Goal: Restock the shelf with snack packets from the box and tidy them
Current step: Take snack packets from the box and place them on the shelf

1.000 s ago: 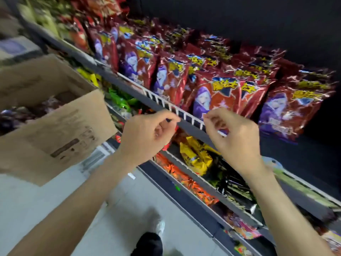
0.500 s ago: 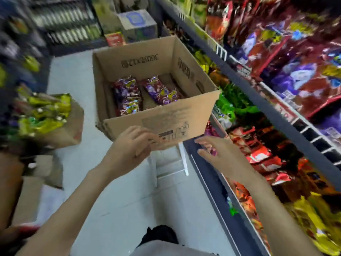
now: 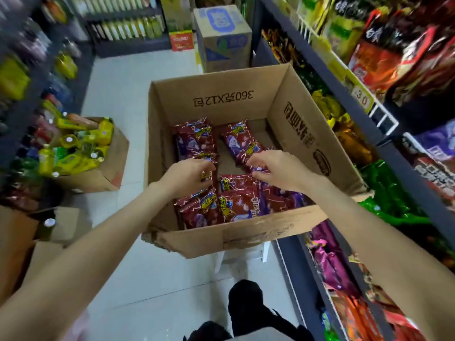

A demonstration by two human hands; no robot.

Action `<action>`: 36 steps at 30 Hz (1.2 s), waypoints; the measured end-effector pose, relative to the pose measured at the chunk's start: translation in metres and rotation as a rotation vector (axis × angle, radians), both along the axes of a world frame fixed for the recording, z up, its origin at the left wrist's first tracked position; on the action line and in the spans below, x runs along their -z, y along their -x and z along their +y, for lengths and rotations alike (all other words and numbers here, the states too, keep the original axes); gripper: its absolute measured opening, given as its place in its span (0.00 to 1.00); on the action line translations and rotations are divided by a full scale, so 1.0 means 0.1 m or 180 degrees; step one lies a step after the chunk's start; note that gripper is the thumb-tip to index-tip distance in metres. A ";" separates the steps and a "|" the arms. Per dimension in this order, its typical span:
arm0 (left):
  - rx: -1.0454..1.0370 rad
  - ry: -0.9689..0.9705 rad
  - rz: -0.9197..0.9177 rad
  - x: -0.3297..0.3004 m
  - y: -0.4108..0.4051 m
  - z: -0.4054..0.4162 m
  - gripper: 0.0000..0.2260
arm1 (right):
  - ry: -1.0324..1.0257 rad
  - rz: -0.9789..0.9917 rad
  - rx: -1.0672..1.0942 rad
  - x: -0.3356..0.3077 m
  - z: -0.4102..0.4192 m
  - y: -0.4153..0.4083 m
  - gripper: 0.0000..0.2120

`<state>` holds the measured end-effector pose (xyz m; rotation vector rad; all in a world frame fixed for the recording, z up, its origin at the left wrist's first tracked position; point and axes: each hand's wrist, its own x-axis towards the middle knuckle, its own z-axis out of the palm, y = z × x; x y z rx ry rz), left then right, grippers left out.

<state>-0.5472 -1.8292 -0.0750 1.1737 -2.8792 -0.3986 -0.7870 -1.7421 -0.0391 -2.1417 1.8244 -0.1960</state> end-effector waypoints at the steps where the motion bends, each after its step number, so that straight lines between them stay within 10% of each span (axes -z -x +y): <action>1: -0.0037 -0.0058 -0.0098 0.10 0.07 -0.08 0.19 | -0.0072 0.0076 -0.0105 0.11 -0.17 0.04 0.15; 22: -0.0965 -0.0877 -0.1245 1.31 0.15 -0.30 0.28 | -0.1236 0.1198 -0.1162 1.94 -1.42 0.29 0.40; 32: -0.0721 -0.0306 0.0500 1.18 0.18 -0.28 0.15 | -0.0955 0.0139 -0.0405 1.73 -1.44 0.39 0.21; 36: -0.0720 -0.0462 -0.0431 1.18 0.19 -0.35 0.22 | -0.1030 0.0007 -0.0114 1.71 -1.42 0.45 0.22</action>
